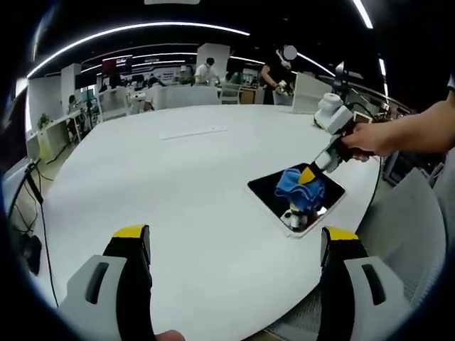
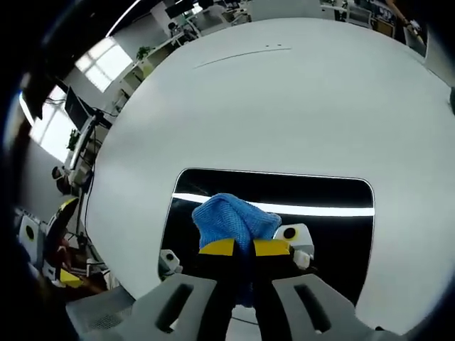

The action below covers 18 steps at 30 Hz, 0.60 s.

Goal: Wipe the mirror surface with the cleaning cloth until all visible marks leave the cleaned area.

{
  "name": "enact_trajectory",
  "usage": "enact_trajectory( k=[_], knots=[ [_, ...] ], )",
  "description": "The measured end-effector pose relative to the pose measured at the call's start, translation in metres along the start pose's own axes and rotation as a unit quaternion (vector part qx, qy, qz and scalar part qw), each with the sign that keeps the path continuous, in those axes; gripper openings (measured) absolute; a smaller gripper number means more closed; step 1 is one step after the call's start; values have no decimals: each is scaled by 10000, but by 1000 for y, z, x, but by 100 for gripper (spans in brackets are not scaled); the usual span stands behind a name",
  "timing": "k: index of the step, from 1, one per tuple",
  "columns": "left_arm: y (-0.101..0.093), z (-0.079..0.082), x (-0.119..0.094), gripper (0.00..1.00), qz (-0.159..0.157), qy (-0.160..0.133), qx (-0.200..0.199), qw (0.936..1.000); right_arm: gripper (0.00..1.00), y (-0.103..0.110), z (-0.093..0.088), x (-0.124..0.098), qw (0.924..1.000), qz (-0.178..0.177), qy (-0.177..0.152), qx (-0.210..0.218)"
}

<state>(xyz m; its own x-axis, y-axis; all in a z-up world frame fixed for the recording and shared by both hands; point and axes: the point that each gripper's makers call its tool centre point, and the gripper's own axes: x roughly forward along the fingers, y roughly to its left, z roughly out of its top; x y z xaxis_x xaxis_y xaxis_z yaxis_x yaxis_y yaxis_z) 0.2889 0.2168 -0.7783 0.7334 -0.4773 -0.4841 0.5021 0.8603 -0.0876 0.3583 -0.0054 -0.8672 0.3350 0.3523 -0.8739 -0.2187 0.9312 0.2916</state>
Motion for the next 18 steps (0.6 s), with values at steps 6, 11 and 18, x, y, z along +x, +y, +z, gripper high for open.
enact_trajectory(
  k=[6, 11, 18],
  knots=[
    [-3, -2, -2, 99, 23, -48, -22, 10000, 2, -4, 0, -2, 10000, -4, 0, 24],
    [-8, -2, -2, 99, -29, -41, 65, 10000, 2, -8, -2, -5, 10000, 17, -45, 34],
    [-9, -2, -3, 99, -15, -28, 61, 10000, 2, -19, -1, -6, 9999, 32, -63, 111]
  ],
)
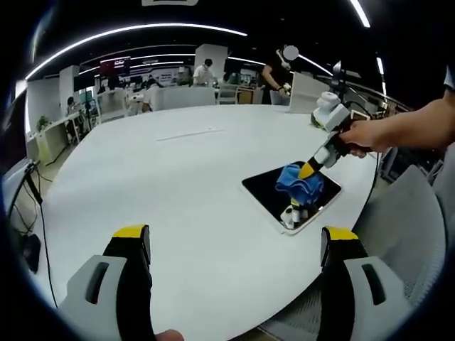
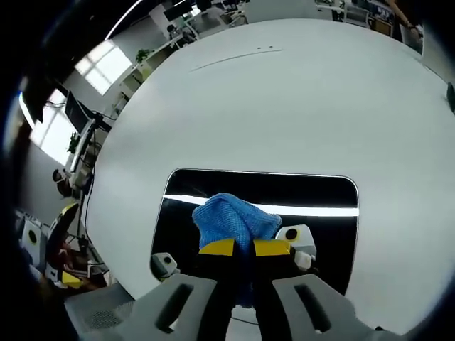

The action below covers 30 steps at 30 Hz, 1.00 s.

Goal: Wipe the mirror surface with the cleaning cloth until all visible marks leave the cleaned area.

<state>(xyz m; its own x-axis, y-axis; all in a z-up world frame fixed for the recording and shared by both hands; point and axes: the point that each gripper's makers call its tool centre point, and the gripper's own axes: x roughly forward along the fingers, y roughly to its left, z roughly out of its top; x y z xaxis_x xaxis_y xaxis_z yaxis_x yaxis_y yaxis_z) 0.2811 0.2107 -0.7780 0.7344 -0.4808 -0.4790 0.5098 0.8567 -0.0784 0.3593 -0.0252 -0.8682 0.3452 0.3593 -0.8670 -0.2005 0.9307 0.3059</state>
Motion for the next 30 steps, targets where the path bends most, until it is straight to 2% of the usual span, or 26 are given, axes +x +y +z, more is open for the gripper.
enact_trajectory(
  k=[11, 30],
  knots=[
    [-8, 0, 3, 99, -84, 6, -213, 9997, 2, -15, -3, -8, 10000, -20, -53, 53],
    [-16, 1, 8, 99, -104, 38, -73, 9999, 2, -38, -3, -15, 9997, -19, -103, 209]
  ],
)
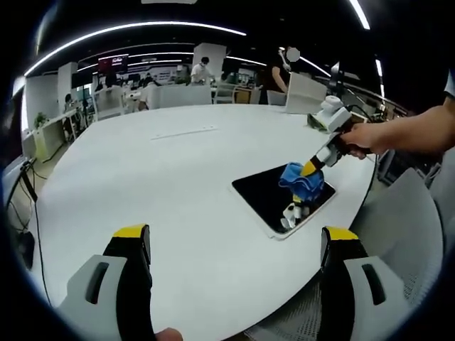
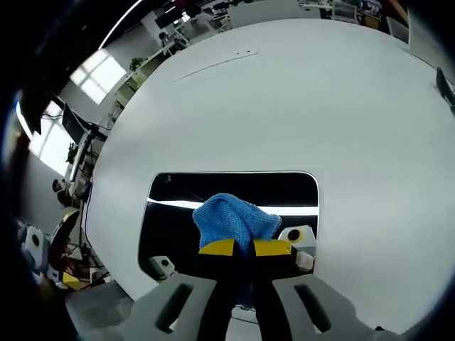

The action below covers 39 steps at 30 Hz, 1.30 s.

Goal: Wipe the mirror surface with the cleaning cloth until all visible marks leave the cleaned area.

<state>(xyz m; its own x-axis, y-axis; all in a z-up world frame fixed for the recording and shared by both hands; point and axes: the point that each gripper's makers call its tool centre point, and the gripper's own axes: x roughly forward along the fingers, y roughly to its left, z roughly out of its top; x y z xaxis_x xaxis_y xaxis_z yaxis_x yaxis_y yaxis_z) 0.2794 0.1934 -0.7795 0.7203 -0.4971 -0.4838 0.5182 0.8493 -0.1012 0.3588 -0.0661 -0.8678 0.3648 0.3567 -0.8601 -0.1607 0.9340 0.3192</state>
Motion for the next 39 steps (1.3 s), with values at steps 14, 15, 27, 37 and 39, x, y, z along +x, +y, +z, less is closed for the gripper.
enact_trajectory(
  k=[14, 15, 27, 37, 39],
  knots=[
    [0, -2, 0, 99, 4, 34, 50, 10000, 2, -16, -2, -7, 10000, -22, -30, 37],
    [0, -2, 0, 99, 9, 44, 51, 10000, 2, -17, -2, -7, 10000, -31, -32, 41],
    [0, -1, -1, 99, 10, 43, 115, 9999, 2, -31, -3, -13, 9999, -109, -28, 81],
    [1, 2, -1, 99, 13, 23, 128, 9999, 2, -41, -4, -17, 9997, -213, -22, 77],
    [1, 2, -1, 99, 11, 17, 127, 9999, 2, -42, -5, -18, 9997, -227, -11, 59]
  ],
)
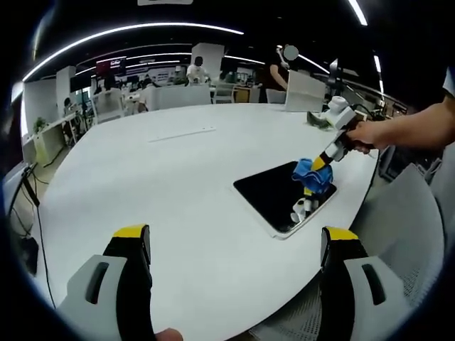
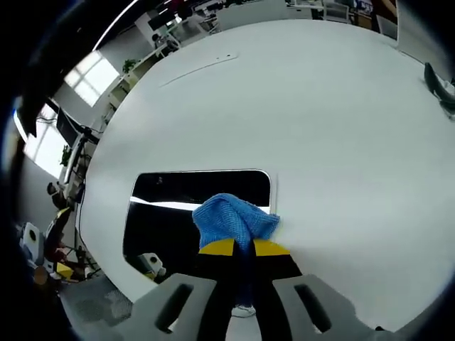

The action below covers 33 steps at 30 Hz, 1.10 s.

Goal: Wipe the mirror surface with the cleaning cloth until all visible marks leave the cleaned area.

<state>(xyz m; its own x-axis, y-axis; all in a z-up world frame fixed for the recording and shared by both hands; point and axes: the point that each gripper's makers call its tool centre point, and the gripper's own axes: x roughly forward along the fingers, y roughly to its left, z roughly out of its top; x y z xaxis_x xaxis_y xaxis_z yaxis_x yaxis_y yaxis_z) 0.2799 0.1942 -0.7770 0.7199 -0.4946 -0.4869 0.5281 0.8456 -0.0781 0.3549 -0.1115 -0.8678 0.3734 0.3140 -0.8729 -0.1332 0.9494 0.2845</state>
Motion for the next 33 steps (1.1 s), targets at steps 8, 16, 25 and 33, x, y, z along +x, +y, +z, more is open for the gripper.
enact_trajectory(
  k=[8, 16, 25, 33],
  knots=[
    [1, -1, -1, 99, 12, -12, -31, 10000, 2, -4, 0, -2, 9999, -89, 32, 63],
    [2, -1, -1, 99, 38, -37, -62, 10000, 2, -7, 0, -2, 9999, -149, 24, 57],
    [-1, 1, -2, 99, 47, -56, -73, 9999, 2, -6, -3, -3, 9998, -210, 6, 33],
    [-4, 0, 0, 99, -13, -70, -23, 10000, 2, -5, -10, -5, 9997, -234, -38, 44]
  ],
)
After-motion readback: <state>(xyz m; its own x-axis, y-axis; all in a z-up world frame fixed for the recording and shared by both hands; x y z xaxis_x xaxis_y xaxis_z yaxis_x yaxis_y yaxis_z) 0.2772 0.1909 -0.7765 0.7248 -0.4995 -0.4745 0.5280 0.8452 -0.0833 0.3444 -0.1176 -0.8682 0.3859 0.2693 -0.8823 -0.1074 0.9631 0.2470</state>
